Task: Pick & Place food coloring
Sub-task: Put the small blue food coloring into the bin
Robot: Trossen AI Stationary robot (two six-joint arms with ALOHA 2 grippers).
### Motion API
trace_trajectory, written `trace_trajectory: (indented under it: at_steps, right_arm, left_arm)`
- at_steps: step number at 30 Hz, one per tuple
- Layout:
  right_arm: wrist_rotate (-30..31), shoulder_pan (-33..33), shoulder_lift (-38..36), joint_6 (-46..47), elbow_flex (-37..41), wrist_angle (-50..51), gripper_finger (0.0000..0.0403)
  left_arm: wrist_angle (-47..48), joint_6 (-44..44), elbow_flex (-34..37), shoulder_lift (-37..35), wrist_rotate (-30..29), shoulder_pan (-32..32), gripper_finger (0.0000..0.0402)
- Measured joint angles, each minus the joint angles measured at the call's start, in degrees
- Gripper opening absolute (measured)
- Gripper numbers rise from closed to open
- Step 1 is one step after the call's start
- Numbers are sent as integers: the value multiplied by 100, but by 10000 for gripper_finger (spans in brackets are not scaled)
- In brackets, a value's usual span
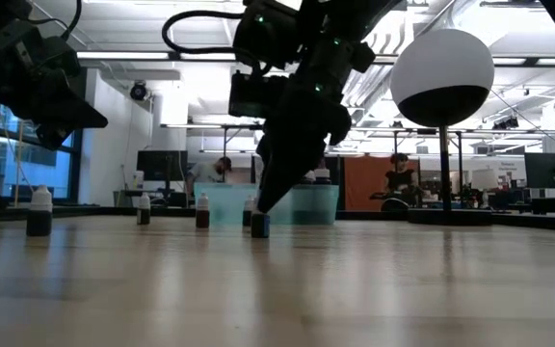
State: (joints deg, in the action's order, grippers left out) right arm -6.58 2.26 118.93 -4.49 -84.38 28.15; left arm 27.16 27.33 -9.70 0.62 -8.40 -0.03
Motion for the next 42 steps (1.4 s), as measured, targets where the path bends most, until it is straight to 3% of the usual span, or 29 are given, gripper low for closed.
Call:
trace_trajectory:
  at_steps: [15, 30, 42]
  right_arm:
    - [66, 0, 0, 4, 0, -60, 135]
    - [64, 0, 0, 65, 0, -60, 74]
    - [182, 0, -105, 300, -4, -17, 66]
  left_arm:
    - [0, 0, -2, 0, 0, 2, 0]
    - [0, 0, 0, 0, 0, 1, 0]
    - [0, 0, 0, 0, 0, 2, 0]
